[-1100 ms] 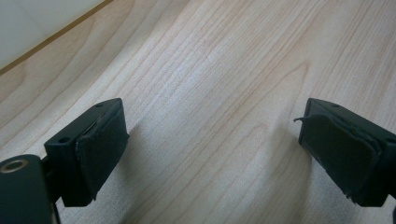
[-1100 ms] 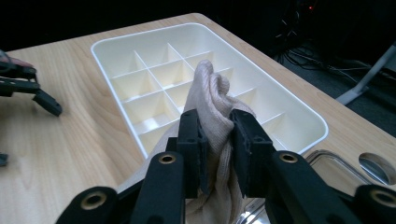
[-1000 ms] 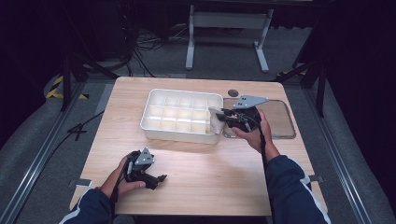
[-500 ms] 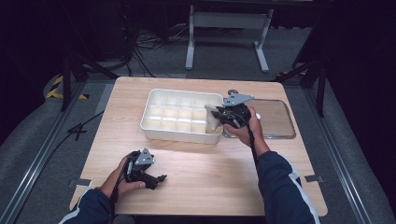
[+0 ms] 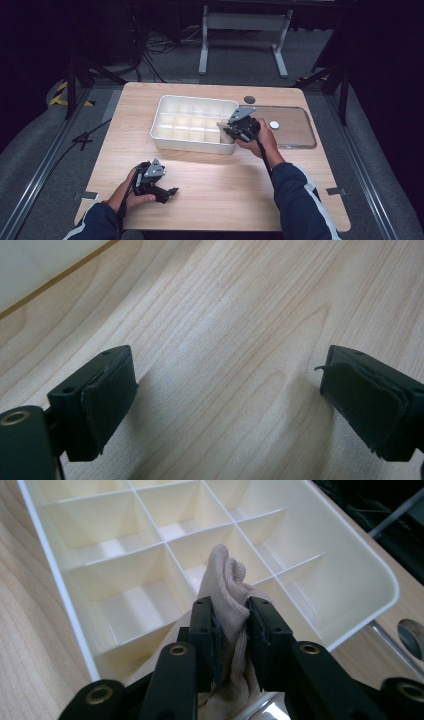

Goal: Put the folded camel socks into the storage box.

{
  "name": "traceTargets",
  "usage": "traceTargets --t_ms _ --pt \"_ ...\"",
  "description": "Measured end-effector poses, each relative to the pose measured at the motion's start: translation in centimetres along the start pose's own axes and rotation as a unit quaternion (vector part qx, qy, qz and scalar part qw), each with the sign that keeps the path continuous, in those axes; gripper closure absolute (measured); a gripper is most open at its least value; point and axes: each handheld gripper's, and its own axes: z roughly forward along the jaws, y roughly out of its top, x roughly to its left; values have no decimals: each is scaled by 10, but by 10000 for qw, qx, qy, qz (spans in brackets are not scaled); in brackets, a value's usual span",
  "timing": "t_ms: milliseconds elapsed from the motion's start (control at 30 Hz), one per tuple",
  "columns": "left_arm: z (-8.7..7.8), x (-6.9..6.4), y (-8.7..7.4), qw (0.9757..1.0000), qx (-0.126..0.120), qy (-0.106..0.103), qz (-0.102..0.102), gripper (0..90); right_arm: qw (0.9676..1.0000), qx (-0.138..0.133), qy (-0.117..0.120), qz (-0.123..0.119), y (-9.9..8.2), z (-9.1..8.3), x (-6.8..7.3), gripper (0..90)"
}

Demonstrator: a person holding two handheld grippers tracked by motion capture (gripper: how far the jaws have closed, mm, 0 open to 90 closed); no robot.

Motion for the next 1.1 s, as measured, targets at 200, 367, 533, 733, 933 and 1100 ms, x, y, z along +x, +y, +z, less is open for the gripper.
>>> traceTargets --t_ms 200,367,533,733,933,1100 --pt "0 0 0 10000 2 -2 2 81 9996 127 219 122 0 2 -3 736" --pt "0 0 0 10000 5 -12 12 81 9988 331 328 168 1 3 -6 740" --pt "0 0 0 10000 4 -17 16 79 9967 701 419 30 7 7 -4 747" --pt "0 0 0 10000 5 -19 20 79 9930 1087 464 -53 14 9 -1 753" --pt "0 0 0 10000 7 -4 41 79 9916 1105 673 61 10 13 -4 757" --pt "0 0 0 10000 8 -5 41 79 9894 1227 774 79 11 15 -7 761"
